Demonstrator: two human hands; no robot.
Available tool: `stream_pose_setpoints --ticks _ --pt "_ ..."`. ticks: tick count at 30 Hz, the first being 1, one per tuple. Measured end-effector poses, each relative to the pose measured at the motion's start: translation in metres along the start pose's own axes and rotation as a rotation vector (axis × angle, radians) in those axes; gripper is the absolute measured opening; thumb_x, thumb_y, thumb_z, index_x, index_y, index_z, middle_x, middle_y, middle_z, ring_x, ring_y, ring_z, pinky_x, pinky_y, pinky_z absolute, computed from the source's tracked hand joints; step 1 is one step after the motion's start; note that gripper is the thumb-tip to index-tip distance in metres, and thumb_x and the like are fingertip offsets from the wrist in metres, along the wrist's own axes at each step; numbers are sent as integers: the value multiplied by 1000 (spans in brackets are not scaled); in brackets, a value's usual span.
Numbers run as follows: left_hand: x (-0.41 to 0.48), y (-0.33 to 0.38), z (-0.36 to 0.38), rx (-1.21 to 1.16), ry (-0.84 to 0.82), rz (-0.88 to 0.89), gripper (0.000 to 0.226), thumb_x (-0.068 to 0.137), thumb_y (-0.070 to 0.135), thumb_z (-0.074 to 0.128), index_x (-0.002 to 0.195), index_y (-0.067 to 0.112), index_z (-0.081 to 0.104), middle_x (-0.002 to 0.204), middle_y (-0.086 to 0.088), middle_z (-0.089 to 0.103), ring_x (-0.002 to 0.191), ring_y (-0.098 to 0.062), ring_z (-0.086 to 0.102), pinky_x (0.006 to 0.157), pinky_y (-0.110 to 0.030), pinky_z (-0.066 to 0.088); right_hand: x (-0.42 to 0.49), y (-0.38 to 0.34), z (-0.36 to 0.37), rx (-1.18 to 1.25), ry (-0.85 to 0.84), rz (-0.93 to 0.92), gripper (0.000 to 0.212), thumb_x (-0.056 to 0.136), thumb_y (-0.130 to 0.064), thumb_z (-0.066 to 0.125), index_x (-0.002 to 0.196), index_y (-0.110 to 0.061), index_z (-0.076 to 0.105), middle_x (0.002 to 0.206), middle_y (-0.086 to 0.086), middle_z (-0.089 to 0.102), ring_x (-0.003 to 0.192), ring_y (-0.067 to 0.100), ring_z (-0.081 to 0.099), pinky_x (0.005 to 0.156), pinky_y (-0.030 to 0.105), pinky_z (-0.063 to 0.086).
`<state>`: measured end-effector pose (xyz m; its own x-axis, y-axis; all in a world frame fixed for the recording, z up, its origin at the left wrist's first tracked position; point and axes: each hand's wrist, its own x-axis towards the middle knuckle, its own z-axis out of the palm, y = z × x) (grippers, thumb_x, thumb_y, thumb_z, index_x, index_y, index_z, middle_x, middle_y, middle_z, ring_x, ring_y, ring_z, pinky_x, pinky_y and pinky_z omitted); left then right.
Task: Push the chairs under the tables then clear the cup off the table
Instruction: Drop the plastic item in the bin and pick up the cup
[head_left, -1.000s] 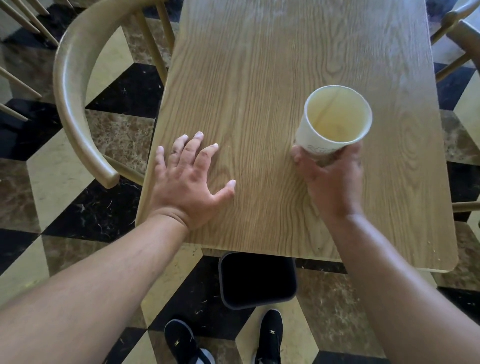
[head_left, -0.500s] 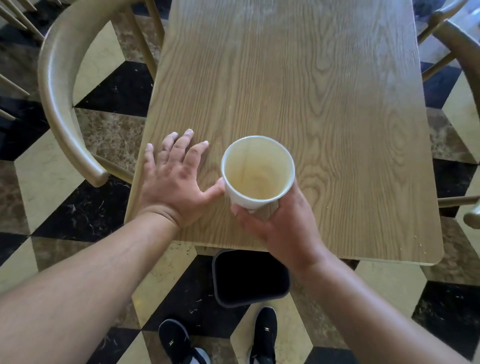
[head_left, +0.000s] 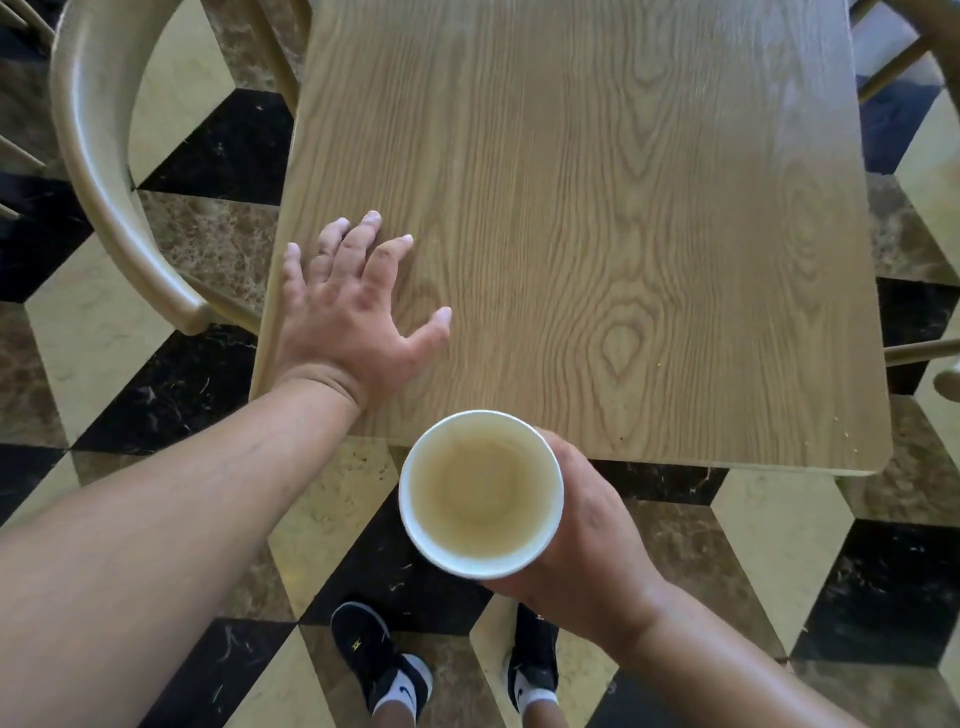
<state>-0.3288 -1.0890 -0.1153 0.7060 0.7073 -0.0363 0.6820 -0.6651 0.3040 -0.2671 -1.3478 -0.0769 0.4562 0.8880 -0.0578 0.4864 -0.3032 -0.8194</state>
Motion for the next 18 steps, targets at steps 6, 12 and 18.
stream_pose_setpoints --ticks 6,12,18 --pt "0 -1 0 2 1 6 80 84 76 48 150 32 41 170 -1 26 158 -22 10 127 -59 -1 -33 26 19 -73 -188 84 87 76 -52 89 149 -33 46 143 -28 50 132 -11 45 105 5 30" --pt "0 -1 0 -8 0 17 81 84 77 46 150 31 42 170 -2 26 158 -24 11 126 -59 -2 -49 76 31 -283 -404 303 85 89 -50 76 159 -38 30 160 -19 39 146 5 35 111 20 36" --pt "0 -1 0 -4 2 20 80 85 77 46 150 31 42 169 -3 27 158 -24 11 127 -59 -1 -42 93 34 -316 -537 402 91 97 -57 66 166 -34 12 171 -13 22 157 13 18 122 28 20"
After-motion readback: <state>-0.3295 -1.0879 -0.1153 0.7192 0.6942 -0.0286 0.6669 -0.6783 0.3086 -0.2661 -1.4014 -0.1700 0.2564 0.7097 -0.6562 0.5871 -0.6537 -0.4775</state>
